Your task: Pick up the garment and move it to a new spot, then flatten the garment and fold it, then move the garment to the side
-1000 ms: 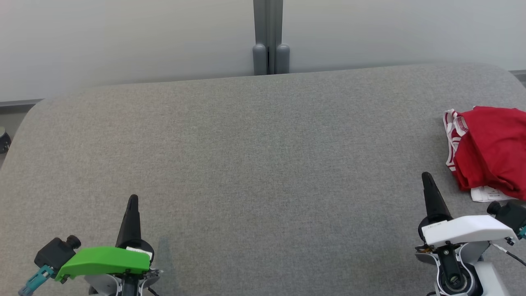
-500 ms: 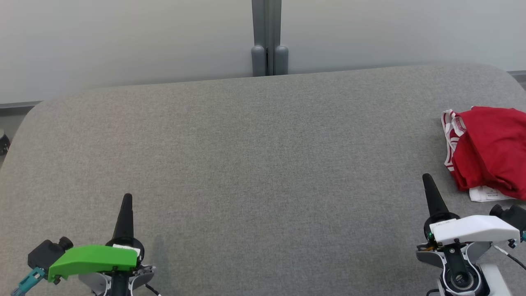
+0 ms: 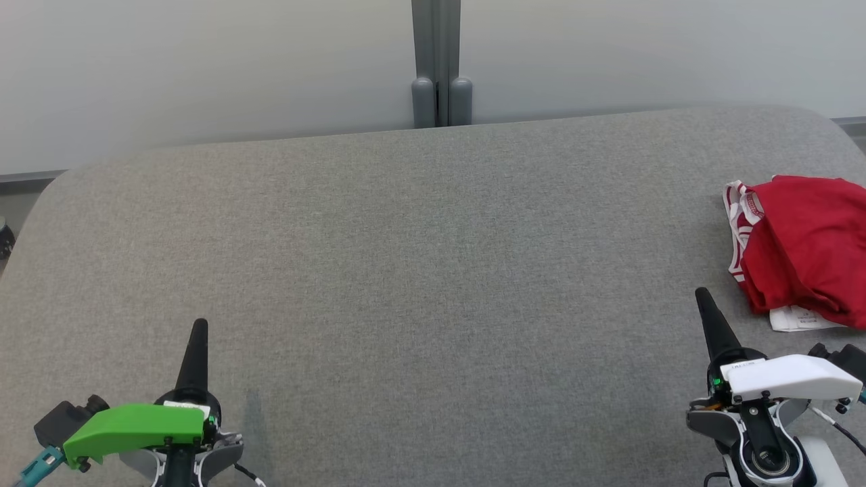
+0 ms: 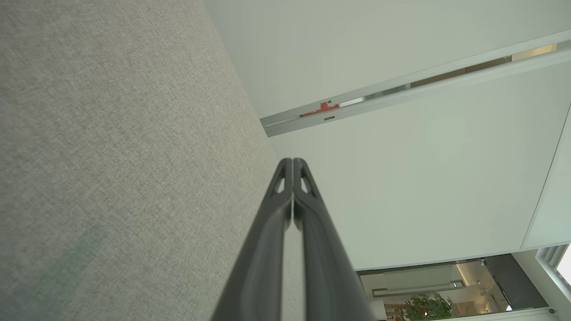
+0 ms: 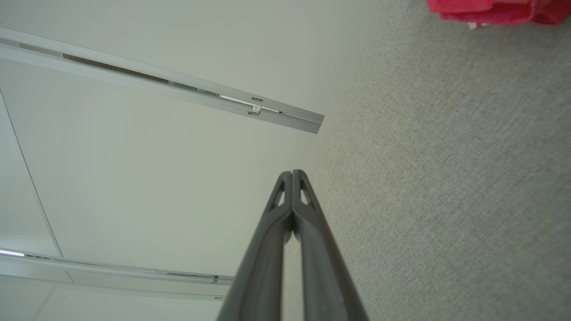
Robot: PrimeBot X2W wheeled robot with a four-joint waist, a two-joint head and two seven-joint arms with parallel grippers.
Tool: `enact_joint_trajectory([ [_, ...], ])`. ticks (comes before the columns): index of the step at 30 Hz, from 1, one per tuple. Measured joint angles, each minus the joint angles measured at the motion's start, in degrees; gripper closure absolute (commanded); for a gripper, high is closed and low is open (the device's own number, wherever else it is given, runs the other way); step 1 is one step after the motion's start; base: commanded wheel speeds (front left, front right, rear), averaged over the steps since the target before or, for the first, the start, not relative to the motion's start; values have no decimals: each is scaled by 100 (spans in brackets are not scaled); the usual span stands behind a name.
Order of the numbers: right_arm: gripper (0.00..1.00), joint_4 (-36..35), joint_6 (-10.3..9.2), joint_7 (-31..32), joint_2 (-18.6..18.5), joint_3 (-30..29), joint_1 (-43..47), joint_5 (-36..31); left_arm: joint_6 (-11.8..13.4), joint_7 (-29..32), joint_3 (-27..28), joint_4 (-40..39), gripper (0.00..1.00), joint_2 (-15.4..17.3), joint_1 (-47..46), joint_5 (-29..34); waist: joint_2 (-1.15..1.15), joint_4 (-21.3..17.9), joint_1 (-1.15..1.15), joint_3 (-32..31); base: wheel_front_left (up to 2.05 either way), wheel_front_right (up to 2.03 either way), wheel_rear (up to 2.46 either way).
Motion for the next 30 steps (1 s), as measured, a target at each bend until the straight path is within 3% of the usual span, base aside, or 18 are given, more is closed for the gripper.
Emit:
enact_joint_trajectory([
  [30,100,66,0,348,-8,-116,-53,1372,-100,387,325,66,100,-5,-103,-1090,0,-48,0,-52,0,0,0],
])
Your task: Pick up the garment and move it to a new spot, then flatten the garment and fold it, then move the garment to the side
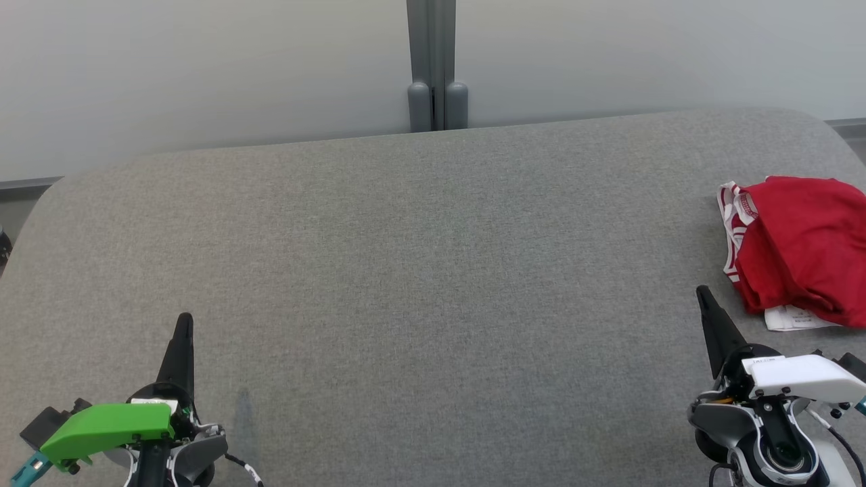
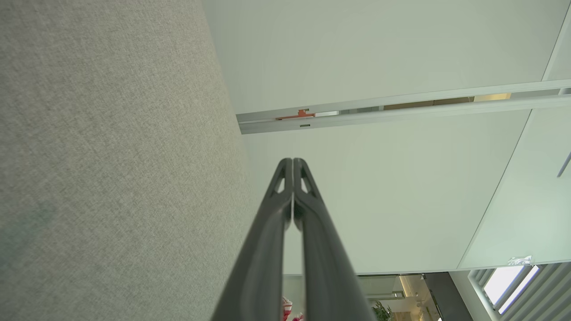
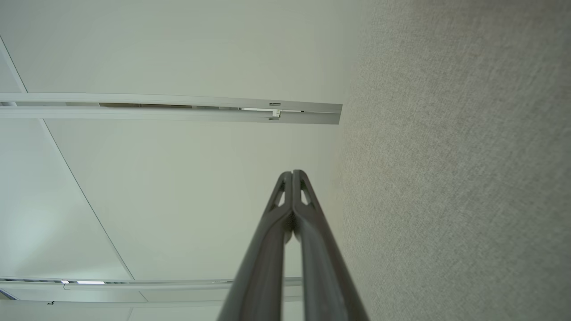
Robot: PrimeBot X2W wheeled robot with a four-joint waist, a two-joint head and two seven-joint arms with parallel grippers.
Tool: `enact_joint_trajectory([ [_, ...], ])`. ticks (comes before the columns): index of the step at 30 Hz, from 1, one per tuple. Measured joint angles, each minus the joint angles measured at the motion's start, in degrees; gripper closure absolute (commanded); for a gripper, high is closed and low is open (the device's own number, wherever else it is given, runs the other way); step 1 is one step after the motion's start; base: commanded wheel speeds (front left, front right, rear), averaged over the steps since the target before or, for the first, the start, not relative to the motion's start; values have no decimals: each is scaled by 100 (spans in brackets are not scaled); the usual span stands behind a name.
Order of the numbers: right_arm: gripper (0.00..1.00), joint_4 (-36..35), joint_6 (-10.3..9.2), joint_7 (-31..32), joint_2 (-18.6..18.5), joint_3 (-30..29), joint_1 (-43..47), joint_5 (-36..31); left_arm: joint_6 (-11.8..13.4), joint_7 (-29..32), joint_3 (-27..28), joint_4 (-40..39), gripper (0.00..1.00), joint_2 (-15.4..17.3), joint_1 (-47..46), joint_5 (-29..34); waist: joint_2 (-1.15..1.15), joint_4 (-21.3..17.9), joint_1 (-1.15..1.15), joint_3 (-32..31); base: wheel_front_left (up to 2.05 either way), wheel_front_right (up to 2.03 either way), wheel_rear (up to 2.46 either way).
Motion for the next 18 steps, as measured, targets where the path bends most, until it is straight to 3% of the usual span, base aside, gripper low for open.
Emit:
enact_joint_trajectory([
  [18,100,24,0,123,-2,-43,-14,489,-32,147,135,32,100,-12,-35,-377,0,-20,0,-22,0,0,0],
])
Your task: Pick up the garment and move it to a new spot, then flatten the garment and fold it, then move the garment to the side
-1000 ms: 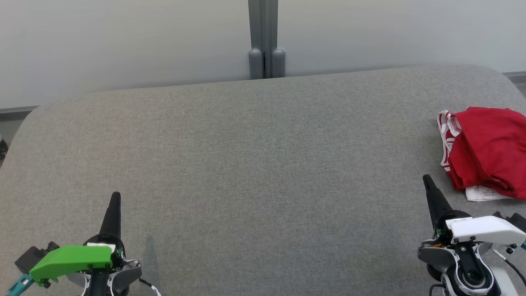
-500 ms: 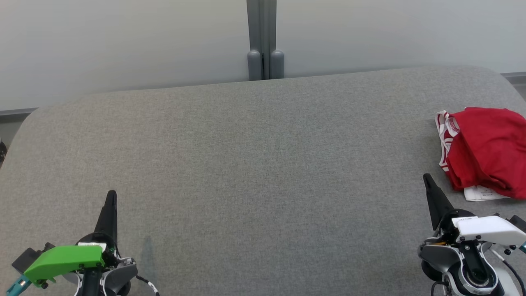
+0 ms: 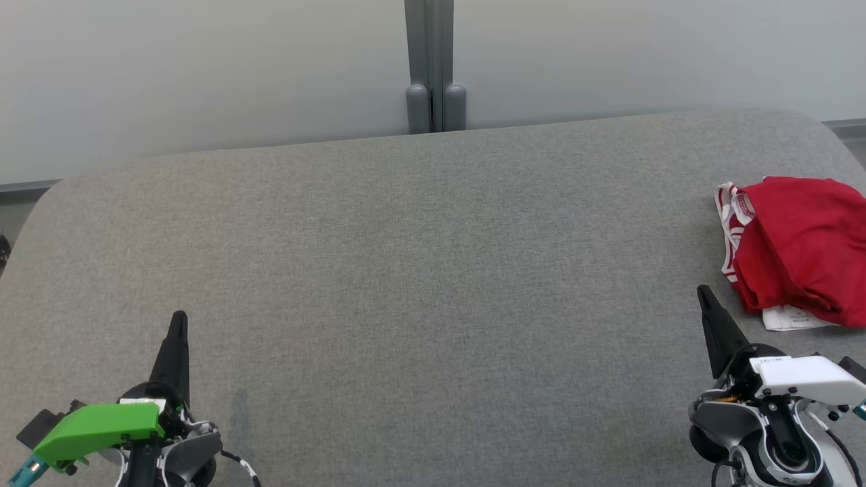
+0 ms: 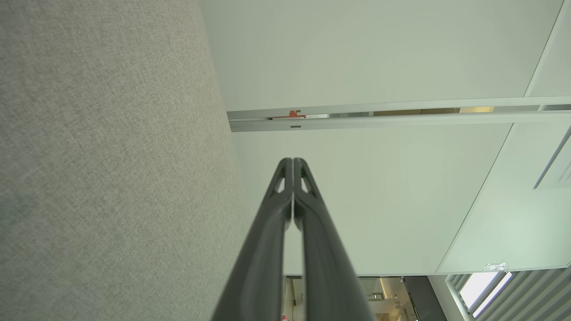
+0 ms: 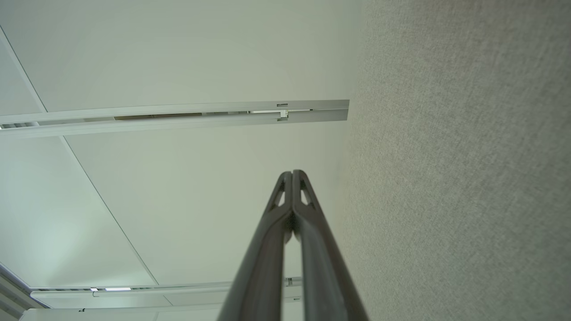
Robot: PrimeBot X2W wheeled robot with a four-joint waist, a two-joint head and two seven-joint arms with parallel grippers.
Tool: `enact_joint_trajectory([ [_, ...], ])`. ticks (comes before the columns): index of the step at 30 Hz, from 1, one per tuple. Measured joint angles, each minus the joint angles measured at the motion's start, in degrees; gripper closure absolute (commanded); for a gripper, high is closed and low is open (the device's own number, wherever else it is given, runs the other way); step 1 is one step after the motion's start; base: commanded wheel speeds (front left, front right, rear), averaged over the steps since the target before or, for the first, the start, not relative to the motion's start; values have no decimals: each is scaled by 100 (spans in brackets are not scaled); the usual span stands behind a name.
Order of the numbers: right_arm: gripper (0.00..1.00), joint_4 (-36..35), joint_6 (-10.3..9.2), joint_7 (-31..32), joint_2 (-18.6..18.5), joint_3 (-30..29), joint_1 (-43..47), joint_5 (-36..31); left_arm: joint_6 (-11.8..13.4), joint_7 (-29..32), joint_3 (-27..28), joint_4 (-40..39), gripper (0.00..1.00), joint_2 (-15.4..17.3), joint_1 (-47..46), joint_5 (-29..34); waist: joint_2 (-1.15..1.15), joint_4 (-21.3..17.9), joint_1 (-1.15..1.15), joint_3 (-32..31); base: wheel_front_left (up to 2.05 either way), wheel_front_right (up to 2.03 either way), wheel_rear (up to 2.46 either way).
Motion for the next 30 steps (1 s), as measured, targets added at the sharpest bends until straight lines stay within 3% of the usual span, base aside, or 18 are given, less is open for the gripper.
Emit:
enact_joint_trajectory([
  [30,100,2,0,0,-1,0,-1,0,0,37,44,3,100,-40,-4,18,0,0,0,0,0,0,0],
])
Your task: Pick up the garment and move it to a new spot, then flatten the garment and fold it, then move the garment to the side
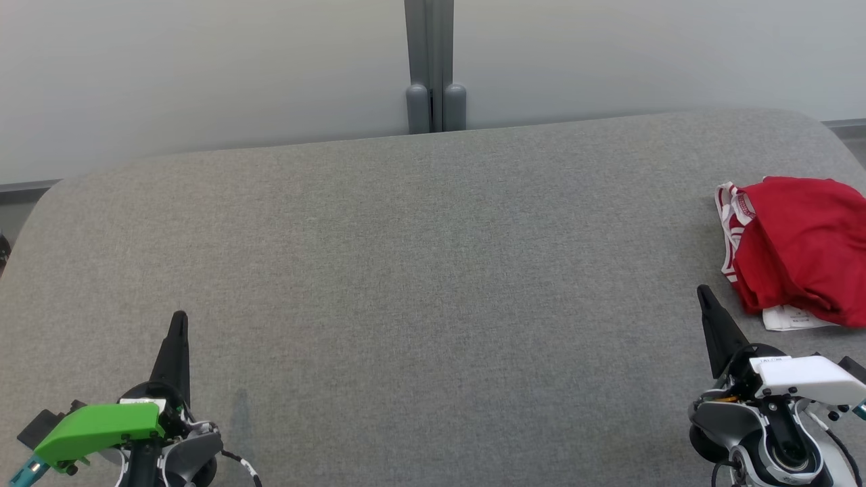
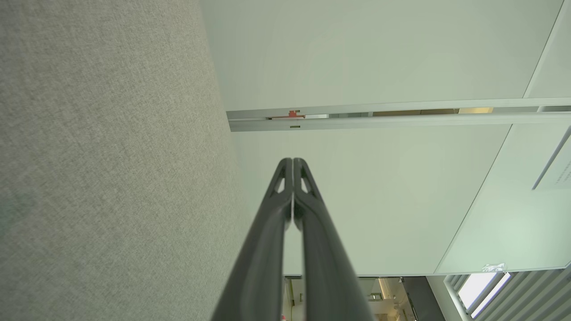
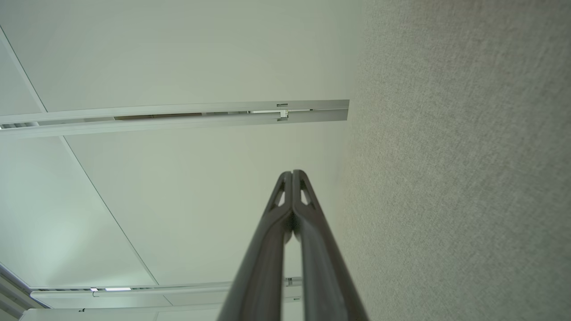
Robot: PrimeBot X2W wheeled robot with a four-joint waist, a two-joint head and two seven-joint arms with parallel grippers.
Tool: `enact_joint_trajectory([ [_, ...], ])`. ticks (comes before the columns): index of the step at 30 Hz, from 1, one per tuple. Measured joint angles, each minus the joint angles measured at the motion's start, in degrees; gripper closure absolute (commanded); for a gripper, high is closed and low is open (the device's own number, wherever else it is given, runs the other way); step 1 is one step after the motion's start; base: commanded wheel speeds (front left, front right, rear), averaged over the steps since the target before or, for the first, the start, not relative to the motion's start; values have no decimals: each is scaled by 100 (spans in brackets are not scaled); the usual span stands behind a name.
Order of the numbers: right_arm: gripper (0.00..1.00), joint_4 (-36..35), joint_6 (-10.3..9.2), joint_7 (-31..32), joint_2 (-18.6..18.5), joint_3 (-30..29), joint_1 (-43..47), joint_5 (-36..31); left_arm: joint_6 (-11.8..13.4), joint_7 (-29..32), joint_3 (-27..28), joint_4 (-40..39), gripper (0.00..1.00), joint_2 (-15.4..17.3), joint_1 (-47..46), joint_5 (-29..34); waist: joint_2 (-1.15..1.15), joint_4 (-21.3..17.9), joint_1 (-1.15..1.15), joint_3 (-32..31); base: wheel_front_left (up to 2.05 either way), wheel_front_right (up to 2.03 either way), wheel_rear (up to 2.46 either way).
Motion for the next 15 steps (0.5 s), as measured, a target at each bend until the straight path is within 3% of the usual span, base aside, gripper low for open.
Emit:
enact_joint_trajectory([
  [15,100,0,0,1,1,0,-1,0,0,20,16,2,100,-18,-3,10,0,0,0,0,0,0,0],
])
